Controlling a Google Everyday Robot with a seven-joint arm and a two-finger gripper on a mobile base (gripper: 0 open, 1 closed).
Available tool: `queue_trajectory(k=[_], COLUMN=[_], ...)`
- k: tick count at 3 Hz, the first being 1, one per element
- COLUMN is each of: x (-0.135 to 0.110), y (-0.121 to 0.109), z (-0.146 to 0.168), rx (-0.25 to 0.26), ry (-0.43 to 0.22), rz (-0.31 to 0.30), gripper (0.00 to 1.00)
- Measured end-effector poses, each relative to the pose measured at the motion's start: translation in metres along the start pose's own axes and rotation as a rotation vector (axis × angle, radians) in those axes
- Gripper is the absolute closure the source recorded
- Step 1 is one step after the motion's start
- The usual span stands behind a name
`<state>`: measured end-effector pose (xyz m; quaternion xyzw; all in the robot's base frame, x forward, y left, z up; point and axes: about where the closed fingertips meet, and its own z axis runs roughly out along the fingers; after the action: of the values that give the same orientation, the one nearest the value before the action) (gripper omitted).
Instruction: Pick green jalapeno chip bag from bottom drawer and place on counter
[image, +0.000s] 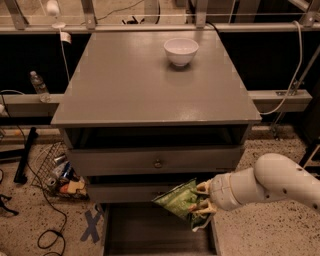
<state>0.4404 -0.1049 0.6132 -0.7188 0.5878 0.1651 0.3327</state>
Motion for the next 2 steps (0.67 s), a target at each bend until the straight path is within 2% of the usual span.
queue_trajectory(k=[1,2], x=[0.001,-0.008], y=[-0.010,-0.028], z=[-0.016,-0.058], rx=[0.023,0.073], ry=[0.052,0.145], rz=[-0.031,-0.090], gripper=[1.00,1.00])
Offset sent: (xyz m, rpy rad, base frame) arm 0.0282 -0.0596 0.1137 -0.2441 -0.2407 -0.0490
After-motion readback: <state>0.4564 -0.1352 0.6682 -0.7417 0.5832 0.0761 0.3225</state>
